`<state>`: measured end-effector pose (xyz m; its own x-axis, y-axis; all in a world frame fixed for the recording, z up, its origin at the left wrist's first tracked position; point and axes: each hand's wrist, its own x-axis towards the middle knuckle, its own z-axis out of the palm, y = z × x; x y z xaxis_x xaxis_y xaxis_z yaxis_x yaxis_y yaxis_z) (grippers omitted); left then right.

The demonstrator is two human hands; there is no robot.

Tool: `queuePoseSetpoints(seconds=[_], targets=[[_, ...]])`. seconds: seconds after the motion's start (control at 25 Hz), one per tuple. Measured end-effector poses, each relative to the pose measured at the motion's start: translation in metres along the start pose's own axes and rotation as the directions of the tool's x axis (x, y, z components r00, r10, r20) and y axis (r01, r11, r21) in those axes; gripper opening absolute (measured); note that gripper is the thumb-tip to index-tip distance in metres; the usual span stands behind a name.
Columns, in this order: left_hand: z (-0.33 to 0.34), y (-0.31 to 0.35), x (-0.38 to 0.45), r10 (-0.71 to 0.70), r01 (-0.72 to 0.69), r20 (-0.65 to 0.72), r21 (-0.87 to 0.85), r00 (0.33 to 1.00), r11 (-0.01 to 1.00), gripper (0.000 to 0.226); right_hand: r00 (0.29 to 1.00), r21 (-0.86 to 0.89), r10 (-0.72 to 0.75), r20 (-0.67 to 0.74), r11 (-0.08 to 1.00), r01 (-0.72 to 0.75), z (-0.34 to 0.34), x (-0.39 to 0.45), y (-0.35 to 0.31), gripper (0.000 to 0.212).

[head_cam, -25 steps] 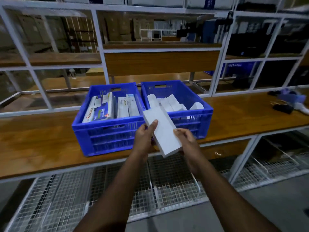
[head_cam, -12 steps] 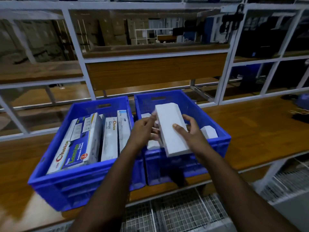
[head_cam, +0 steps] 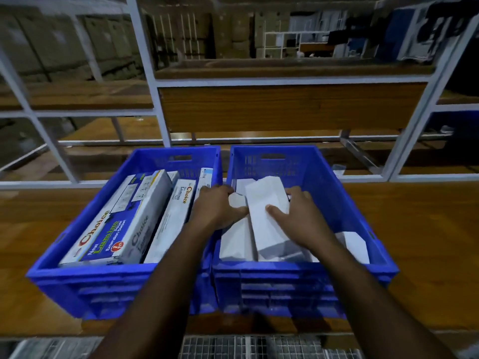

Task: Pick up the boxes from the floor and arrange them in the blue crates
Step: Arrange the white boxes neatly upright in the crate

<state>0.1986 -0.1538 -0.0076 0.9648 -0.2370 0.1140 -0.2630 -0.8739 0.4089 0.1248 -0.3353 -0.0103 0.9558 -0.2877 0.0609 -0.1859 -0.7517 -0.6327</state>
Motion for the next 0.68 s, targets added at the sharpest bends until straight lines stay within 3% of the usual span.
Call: queuePoseSetpoints(seconds=[0.2,0.36,0.68], targets=[[0.001,0.003,0.006,-0.024,0.032,0.078,-0.106,0.997,0.994,0.056,0.999,-0.224,-0.034,-0.021,0.974,0.028,-0.002,0.001,0.002,0.068],[0.0,-0.005,0.012,-0.046,0.059,0.065,-0.211,0.997,0.976,0.043,0.998,-0.315,-0.038,-0.041,0.949,0.023,0.001,0.004,-0.004,0.053],[0.005,-0.009,0.026,-0.072,0.087,0.069,-0.246,0.995,0.965,0.066,0.998,-0.145,-0.012,-0.054,0.989,0.004,0.007,0.009,-0.02,0.041]])
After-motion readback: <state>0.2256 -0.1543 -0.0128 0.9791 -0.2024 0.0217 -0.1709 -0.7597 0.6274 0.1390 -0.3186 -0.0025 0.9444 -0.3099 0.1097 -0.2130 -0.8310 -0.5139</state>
